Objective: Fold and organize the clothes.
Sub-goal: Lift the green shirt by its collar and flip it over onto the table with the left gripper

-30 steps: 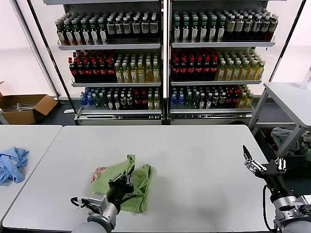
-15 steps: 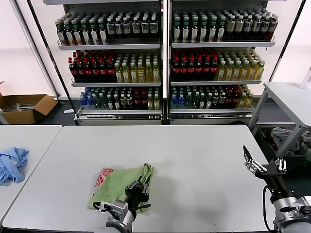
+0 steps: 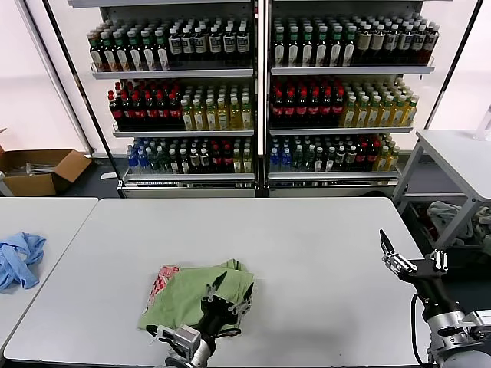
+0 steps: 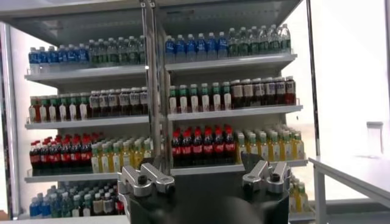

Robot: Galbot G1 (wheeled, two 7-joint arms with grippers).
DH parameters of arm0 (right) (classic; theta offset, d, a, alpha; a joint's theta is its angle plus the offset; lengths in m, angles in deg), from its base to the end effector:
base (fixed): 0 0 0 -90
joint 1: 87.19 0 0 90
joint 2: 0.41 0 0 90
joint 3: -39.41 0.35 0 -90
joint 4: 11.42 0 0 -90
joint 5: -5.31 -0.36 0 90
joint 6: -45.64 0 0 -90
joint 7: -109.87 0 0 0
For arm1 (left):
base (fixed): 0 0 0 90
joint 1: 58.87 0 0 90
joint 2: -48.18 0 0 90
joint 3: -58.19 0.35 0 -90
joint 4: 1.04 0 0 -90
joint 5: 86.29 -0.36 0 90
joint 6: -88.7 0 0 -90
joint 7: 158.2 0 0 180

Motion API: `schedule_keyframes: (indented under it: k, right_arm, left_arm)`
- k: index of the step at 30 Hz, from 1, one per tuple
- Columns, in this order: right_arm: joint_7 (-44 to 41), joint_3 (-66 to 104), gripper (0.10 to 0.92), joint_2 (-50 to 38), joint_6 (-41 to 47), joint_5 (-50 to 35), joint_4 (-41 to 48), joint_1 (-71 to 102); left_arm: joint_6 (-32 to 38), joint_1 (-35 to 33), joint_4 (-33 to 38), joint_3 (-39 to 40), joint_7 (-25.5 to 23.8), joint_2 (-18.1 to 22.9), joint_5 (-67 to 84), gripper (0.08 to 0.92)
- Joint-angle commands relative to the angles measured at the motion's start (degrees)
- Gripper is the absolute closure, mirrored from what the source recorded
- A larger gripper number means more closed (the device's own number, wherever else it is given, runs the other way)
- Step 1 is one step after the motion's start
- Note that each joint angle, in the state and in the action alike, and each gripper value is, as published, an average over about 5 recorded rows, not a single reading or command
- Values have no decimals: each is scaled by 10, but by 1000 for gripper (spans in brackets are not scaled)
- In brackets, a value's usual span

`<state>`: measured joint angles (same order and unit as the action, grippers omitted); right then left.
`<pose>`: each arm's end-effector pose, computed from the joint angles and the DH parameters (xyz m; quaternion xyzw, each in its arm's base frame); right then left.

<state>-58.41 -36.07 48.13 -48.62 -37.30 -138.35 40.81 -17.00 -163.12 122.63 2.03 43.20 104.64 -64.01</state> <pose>0.1872 -0.1426 -0.2128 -0.0223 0.9993 0.0179 0.0253 0.1876 -0.0560 -0.2721 -0.1988 -0.9717 -0.0341 0.1228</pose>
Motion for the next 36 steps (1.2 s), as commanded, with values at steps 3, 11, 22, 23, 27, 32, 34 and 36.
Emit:
schedule_keyframes:
  k: [3, 11, 22, 23, 27, 32, 34, 36]
  right_arm:
    - [0, 6, 203, -1, -2, -1, 0, 1]
    - [1, 8, 203, -2, -2, -1, -2, -1]
    - [1, 14, 203, -1, -3, -4, -4, 5]
    - [1, 13, 203, -1, -3, -4, -4, 4]
    - [1, 10, 203, -1, -1, -3, -3, 0]
    - [1, 10, 203, -2, -1, -4, -3, -1]
    - [1, 9, 203, -1, -2, -4, -2, -1]
    - [1, 7, 203, 0, -2, -3, 0, 0]
  left_arm:
    - [-18, -115, 39, -305, 5, -79, 151, 208]
    - [-35, -137, -28, -329, 15, -59, 186, 177]
    - [-36, -138, -77, -314, 4, -33, 203, 177]
    - [-36, -139, -78, -312, 2, -31, 206, 177]
    - [-34, -145, -72, -302, -7, -23, 210, 177]
    - [-34, -137, -82, -289, -20, -19, 209, 177]
    - [-32, -133, -86, -284, -24, -18, 210, 177]
    - [-31, -129, -87, -280, -29, -16, 211, 177]
